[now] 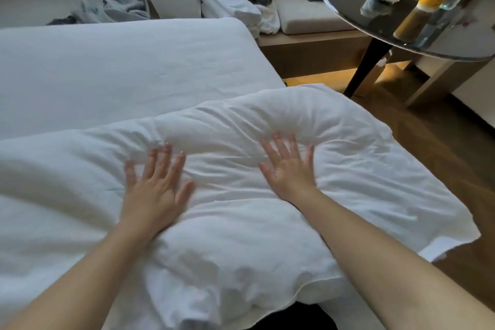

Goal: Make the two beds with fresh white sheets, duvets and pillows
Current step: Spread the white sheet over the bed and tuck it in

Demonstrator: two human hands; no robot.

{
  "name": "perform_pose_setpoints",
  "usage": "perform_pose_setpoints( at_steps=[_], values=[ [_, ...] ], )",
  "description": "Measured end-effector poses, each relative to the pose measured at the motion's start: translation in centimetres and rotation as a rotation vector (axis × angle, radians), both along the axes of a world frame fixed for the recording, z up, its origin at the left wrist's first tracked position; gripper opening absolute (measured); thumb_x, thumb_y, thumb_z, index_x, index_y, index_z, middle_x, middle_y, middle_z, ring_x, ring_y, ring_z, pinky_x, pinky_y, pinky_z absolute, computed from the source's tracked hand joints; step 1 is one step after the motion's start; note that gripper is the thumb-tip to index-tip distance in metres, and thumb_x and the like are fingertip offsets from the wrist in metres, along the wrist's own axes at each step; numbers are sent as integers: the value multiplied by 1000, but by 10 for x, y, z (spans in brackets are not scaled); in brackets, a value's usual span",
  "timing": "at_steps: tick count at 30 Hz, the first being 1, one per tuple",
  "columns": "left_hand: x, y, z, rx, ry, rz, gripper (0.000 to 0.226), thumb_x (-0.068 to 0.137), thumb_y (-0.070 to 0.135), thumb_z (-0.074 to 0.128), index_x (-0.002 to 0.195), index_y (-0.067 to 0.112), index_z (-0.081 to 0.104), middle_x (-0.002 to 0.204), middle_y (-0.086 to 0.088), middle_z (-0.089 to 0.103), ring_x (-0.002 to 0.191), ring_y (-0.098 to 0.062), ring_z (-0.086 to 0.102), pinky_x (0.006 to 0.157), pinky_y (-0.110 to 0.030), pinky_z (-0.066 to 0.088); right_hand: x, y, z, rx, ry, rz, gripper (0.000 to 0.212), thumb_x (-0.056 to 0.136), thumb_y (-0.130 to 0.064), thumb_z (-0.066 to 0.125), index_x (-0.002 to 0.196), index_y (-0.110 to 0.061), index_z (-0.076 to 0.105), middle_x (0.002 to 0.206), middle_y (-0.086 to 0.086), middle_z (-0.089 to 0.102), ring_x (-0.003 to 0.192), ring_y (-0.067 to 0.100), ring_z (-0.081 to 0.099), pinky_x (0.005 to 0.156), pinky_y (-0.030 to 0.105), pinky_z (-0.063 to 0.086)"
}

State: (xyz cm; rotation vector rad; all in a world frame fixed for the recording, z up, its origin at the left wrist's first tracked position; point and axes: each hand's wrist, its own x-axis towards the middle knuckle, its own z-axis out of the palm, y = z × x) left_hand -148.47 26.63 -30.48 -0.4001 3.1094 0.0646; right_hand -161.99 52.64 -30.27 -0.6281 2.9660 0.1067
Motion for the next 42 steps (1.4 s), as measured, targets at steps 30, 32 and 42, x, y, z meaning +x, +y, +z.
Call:
perform_pose_setpoints(
  at_steps=[30,32,42],
  values=[
    [298,-61,114,-37,-640,-81,49,61,-11,72,104,10,60,91,-12,59,77,-33,60,52,-34,44,219,-36,122,340,-701,456,28,92,-26,47,110,-24,67,115,5,66,105,29,60,84,33,48],
    [336,-54,116,6,-919,-108,71,83,2,55,147,21,28,151,-7,31,133,-29,39,94,-44,43,244,-15,121,405,-768,460,39,93,-37,45,127,-28,61,131,1,58,118,25,55,93,37,46],
    [338,-48,85,72,-948,296,96,90,27,56,151,33,-17,160,-6,-17,147,-39,-1,107,-64,24,269,-83,71,401,-569,590,104,85,-58,59,151,-37,-18,159,5,-28,146,41,-20,106,75,6]
  ],
)
